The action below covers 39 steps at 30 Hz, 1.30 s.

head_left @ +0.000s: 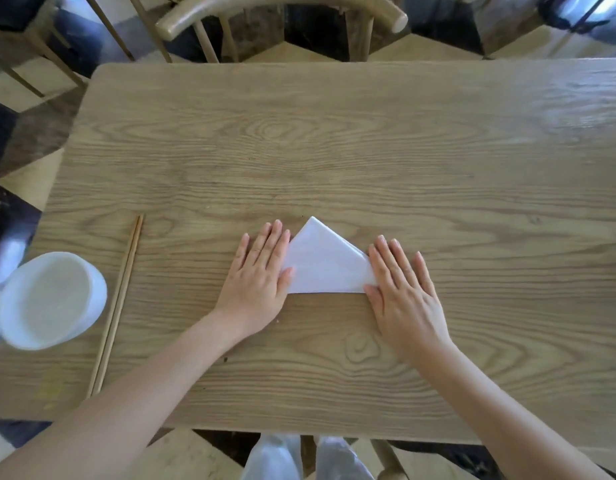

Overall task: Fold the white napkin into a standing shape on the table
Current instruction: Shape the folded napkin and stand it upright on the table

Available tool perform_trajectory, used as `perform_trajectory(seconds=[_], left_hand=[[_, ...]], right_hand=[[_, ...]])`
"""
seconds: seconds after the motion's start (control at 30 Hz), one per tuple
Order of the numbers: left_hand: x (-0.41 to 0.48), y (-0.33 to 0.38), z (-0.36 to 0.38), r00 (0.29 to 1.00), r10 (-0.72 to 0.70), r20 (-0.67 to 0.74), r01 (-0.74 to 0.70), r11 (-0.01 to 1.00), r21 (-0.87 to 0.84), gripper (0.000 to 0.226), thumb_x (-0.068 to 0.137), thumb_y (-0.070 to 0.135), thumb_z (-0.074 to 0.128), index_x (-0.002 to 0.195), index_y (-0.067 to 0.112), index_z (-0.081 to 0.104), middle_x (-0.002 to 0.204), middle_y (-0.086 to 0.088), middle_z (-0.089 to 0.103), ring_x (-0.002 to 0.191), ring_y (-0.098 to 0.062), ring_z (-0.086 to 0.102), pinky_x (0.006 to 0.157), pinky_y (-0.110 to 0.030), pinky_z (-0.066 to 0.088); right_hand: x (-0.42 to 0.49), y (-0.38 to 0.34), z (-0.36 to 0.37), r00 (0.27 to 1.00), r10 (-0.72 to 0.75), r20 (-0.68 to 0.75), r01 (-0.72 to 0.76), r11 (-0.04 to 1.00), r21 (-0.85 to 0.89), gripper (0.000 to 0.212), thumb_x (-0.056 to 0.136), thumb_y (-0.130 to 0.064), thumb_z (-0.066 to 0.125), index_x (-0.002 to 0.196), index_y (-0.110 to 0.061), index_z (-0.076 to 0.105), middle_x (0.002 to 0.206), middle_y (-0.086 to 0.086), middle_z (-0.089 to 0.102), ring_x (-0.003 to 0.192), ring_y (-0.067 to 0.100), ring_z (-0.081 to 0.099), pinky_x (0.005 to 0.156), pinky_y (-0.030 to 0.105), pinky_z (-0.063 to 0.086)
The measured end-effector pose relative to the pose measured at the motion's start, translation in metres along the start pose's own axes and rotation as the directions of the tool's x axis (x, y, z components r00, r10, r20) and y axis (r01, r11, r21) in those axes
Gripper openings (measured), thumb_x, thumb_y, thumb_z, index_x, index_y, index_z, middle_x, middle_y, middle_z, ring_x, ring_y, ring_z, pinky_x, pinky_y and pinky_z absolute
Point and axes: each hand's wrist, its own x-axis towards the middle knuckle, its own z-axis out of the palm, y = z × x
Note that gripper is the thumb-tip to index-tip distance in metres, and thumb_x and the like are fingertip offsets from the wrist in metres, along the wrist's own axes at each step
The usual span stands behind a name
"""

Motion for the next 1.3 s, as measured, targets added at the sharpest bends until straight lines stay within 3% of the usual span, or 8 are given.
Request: perform_trajectory(seconds=[0.17,0.27,0.43,0.6,0.77,1.03,1.2,1.3], left_hand=[[0.015,0.023,-0.018,0.971,-0.217,-0.095,0.169,0.915,-0.366,0.030,0.088,0.021,0.050,0.112,0.005,0.057,0.116,-0.006,0.057,0.106,-0.024,0.051,0.085,-0.027,0.040],[0.036,0.022,-0.030,0.903,-0.354,0.245,0.428,0.681,-0.594,0.033,0.084,0.029,0.063,0.109,0.012,0.050,0.096,0.003,0.054,0.085,-0.015,0.051,0.067,-0.025,0.037],[0.030,0.023,-0.057,0.991,-0.011,0.132,0.089,0.788,-0.609,0.039,0.093,0.038,0.048,0.067,0.016,0.030,0.060,0.005,0.030,0.054,-0.010,0.027,0.052,-0.025,0.023],[0.019,0.030,-0.091,0.973,0.229,-0.039,-0.210,0.797,-0.566,0.033,0.086,0.050,0.041,0.067,0.030,0.021,0.053,0.010,0.028,0.049,-0.004,0.036,0.047,-0.015,0.027],[0.022,0.017,-0.112,0.989,0.074,-0.128,-0.134,0.812,-0.568,0.038,0.076,0.063,0.039,0.067,0.028,0.026,0.053,0.011,0.039,0.049,-0.007,0.033,0.047,-0.019,0.027],[0.002,-0.006,-0.140,0.967,-0.035,0.253,0.221,0.613,-0.758,0.041,0.063,0.066,0.059,0.071,0.026,0.060,0.047,0.008,0.053,0.040,-0.008,0.048,0.038,-0.019,0.036],[-0.046,-0.017,-0.157,0.935,0.017,0.355,0.285,0.561,-0.778,0.016,0.072,0.048,0.066,0.063,0.037,0.061,0.048,0.012,0.052,0.046,-0.003,0.048,0.047,-0.013,0.036],[-0.074,-0.021,-0.162,0.948,-0.057,0.314,0.295,0.534,-0.793,0.031,0.072,0.043,0.065,0.077,0.013,0.063,0.057,0.009,0.046,0.054,-0.006,0.041,0.051,-0.015,0.032]], right_hand=[[0.002,0.000,-0.002,1.000,0.008,0.020,-0.009,1.000,0.024,0.057,0.094,-0.037,0.025,0.144,-0.010,0.030,0.153,0.004,0.027,0.142,0.018,0.020,0.114,0.037,0.005],[0.001,0.000,-0.004,0.999,-0.009,0.038,0.007,0.999,0.048,0.061,0.093,-0.041,0.019,0.147,-0.011,0.021,0.155,0.002,0.020,0.143,0.016,0.009,0.115,0.036,0.000],[0.009,-0.001,-0.021,0.995,-0.053,0.083,0.022,0.939,0.343,0.090,0.080,-0.075,0.017,0.149,-0.018,0.009,0.153,-0.014,0.001,0.141,0.001,-0.011,0.116,0.025,-0.010],[0.045,-0.001,-0.084,0.898,-0.238,0.370,-0.178,0.574,0.799,0.040,0.077,-0.033,0.072,0.114,-0.035,0.055,0.098,-0.014,0.062,0.086,-0.003,0.058,0.078,0.016,0.044],[0.063,-0.007,-0.115,0.829,-0.327,0.453,-0.224,0.548,0.806,0.020,0.083,-0.026,0.065,0.078,-0.007,0.061,0.064,0.009,0.058,0.050,0.018,0.052,0.047,0.020,0.043],[0.073,-0.025,-0.130,0.851,-0.343,0.398,-0.192,0.502,0.843,0.035,0.086,-0.014,0.065,0.053,-0.027,0.061,0.050,-0.010,0.045,0.046,0.009,0.040,0.046,0.016,0.036],[0.084,-0.037,-0.130,0.762,-0.439,0.477,-0.156,0.590,0.792,0.019,0.083,-0.016,0.066,0.076,0.001,0.059,0.057,0.000,0.049,0.056,0.011,0.049,0.059,0.023,0.037],[0.097,-0.050,-0.128,0.757,-0.456,0.468,-0.093,0.634,0.768,0.027,0.075,-0.026,0.069,0.078,0.000,0.063,0.066,0.003,0.061,0.062,0.011,0.051,0.065,0.026,0.039]])
